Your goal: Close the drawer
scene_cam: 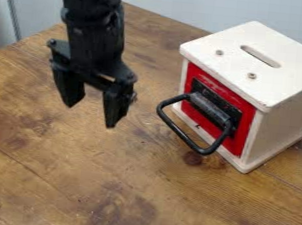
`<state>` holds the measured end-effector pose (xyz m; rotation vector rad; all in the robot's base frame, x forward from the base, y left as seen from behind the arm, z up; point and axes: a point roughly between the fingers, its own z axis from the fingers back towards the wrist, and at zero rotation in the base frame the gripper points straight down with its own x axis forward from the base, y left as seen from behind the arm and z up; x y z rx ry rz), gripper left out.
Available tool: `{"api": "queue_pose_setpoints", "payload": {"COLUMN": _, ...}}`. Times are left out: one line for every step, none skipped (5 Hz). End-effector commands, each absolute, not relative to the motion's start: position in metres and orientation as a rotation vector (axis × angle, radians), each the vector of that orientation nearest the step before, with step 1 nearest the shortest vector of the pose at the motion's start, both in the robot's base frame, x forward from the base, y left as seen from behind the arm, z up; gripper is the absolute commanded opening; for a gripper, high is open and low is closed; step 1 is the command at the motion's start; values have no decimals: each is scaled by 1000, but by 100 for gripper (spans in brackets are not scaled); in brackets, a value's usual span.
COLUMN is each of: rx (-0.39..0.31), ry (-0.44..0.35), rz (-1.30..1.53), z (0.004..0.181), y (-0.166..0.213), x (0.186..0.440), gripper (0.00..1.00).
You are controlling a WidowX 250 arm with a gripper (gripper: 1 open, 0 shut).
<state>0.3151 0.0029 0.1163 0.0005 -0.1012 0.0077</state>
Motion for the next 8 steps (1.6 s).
{"api": "queue_pose_setpoints", "payload": {"rx": 0, "ry": -136, "rz": 4, "z": 123, "y": 13, "x": 312, "gripper": 100}}
{"api": "queue_pose_setpoints", "payload": {"rx": 5, "ry": -153, "rz": 41, "z": 135, "y": 11, "x": 307, "gripper": 100}}
{"api": "queue_pose_setpoints", "payload": {"rx": 11, "ry": -154, "rz": 72, "z": 146, "y": 7, "x": 304, "gripper": 100}}
{"api": "queue_pose_setpoints", "payload": {"rx": 7, "ry": -176, "rz": 67, "z": 154, "y": 1, "x": 301, "gripper": 100}}
{"api": "queue_pose_setpoints", "payload": {"rx": 6, "ry": -164, "rz": 57, "z": 154, "y": -7, "x": 307, "gripper": 100}}
{"api": "queue_pose_setpoints", "payload": {"rx": 7, "ry": -150, "rz": 49, "z": 148, "y": -12, "x": 314, "gripper": 100}}
{"api": "queue_pose_setpoints", "payload": {"rx": 2, "ry": -159, "rz": 23, "z": 150, "y": -12, "x": 310, "gripper": 100}}
{"api": "queue_pose_setpoints", "payload": {"rx": -3, "ry": -162, "rz": 20, "z": 154, "y": -10, "x": 306, "gripper": 100}}
